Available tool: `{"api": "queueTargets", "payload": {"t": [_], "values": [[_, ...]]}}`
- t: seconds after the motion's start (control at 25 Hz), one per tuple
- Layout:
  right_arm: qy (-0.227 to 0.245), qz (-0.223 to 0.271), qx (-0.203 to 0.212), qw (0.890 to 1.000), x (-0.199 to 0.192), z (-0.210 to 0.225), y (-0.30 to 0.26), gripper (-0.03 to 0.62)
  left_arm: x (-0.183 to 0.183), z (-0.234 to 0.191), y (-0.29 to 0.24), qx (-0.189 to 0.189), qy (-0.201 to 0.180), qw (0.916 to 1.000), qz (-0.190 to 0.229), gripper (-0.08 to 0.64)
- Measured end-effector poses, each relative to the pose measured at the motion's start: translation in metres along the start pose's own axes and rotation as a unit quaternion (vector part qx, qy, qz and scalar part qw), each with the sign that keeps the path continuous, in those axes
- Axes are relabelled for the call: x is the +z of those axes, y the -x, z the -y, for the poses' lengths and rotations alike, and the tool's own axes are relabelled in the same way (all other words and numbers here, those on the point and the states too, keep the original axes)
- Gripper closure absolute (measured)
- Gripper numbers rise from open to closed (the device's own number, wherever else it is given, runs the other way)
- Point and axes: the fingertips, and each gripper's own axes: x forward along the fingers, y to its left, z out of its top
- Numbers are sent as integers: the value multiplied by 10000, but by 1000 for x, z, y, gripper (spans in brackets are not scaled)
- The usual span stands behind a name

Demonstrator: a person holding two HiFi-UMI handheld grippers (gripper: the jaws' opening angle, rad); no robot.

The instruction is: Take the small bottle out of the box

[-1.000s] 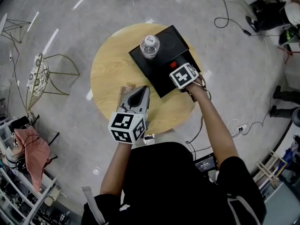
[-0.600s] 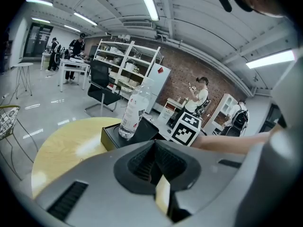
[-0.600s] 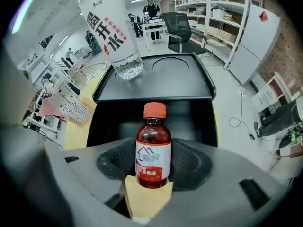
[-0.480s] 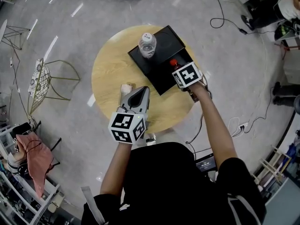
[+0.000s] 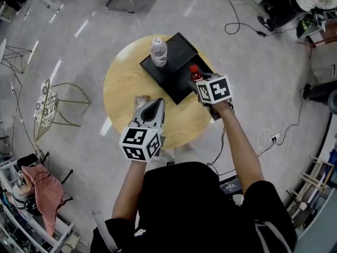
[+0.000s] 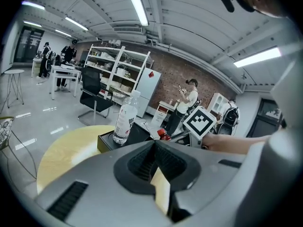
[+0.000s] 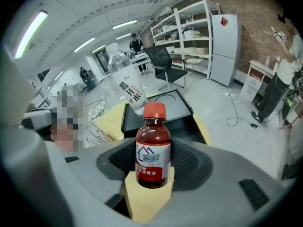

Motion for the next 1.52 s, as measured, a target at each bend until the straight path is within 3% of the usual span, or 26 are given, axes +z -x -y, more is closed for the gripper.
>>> {"api": "queueTargets", "payload": {"t": [0.52, 1.52], "values": [[177, 1455, -341, 9886, 15, -63, 109, 376, 21, 31, 63, -324, -507, 9971, 471, 549], [196, 2846, -840, 9548, -34, -225, 232, 376, 34, 76, 235, -992, -1065, 9791, 1417, 549]]}}
